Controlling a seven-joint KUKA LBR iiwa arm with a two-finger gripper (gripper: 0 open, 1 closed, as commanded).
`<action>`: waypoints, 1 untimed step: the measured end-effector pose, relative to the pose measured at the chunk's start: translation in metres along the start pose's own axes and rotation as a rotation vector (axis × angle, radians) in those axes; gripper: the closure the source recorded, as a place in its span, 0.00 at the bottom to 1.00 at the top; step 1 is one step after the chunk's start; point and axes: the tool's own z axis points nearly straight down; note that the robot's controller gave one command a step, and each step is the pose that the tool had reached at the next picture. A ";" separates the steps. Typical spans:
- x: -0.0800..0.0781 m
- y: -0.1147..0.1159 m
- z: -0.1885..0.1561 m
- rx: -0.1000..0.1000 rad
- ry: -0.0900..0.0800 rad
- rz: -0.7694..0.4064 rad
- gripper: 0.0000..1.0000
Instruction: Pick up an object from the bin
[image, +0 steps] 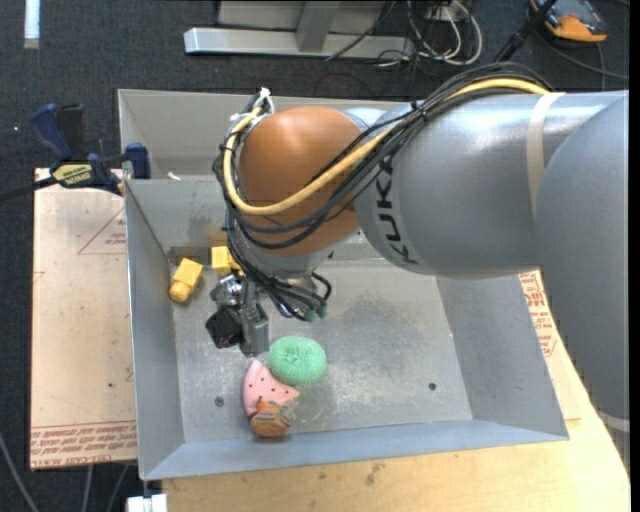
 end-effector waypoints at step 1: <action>-0.002 -0.003 -0.064 0.001 -0.008 0.009 1.00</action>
Offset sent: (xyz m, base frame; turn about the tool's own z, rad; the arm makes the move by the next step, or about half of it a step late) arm 0.0054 0.0017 0.1247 0.0178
